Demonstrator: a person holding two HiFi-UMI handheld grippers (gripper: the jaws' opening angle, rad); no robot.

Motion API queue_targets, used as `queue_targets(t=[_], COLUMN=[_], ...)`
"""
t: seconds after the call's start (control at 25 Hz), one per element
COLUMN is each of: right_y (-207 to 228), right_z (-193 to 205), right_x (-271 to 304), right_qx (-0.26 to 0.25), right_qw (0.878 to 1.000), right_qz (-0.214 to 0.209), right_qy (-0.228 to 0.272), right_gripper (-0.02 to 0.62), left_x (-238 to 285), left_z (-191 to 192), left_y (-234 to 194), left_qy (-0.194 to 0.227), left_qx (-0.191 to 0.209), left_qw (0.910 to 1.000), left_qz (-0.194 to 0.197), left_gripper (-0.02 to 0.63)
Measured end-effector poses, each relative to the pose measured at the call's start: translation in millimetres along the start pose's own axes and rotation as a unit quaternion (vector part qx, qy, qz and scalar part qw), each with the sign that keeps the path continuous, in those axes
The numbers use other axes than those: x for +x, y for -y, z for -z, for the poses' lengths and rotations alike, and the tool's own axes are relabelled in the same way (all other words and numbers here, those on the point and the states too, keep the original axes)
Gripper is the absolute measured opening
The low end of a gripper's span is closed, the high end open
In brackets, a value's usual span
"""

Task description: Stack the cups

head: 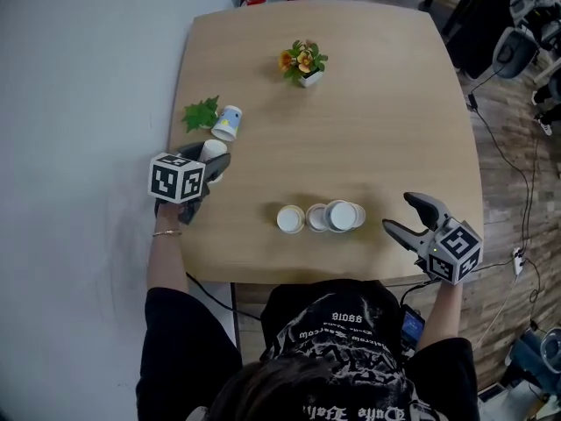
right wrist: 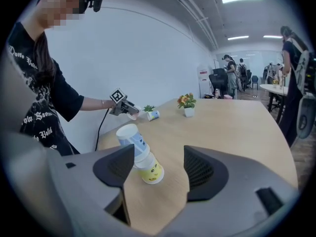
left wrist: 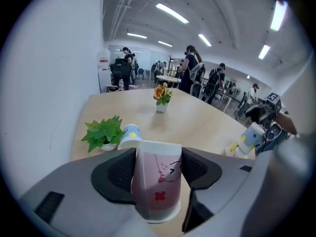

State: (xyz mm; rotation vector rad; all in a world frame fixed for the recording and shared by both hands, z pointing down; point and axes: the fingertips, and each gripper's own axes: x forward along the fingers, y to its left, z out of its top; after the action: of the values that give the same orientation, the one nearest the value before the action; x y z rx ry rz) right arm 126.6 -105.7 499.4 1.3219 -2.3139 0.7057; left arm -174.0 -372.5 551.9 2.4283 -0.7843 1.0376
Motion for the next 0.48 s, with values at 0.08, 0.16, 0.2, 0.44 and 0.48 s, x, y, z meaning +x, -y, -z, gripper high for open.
queue_targets(t=[0.08,0.16,0.2,0.44,0.48], right_y=[-5.4,-10.7,-12.7,-22.9,-24.3], right_z=[4.2,8.5,10.1,19.0,20.7], right_x=[-2.0,-4.3,-6.4,-9.9,-11.0], right_qx=[0.002,0.005,0.006,0.007,0.007], right_qw=[1.0,1.0,1.0,1.0,1.0], right_qz=[-0.006,-0.009,-0.01,-0.021,-0.022], right_qy=[0.0,0.003,0.005,0.018,0.019], right_gripper=[0.325,0.325,0.325,0.325,0.325], left_x=[-9.7,-18.2,-22.2,-49.9,-53.9], left_z=[-2.8,-5.9,-9.1,-25.1,-27.1], left_y=[15.1,33.4,43.9,103.6,114.2], left_qy=[0.035,0.068,0.087,0.205,0.221], left_qx=[-0.022,-0.036,-0.042,-0.092,-0.096], left_qw=[0.9991,0.9966,0.9945,0.9714,0.967], left_qz=[0.015,0.031,0.04,0.078,0.083], left_gripper=[0.279,0.279,0.279,0.279,0.279])
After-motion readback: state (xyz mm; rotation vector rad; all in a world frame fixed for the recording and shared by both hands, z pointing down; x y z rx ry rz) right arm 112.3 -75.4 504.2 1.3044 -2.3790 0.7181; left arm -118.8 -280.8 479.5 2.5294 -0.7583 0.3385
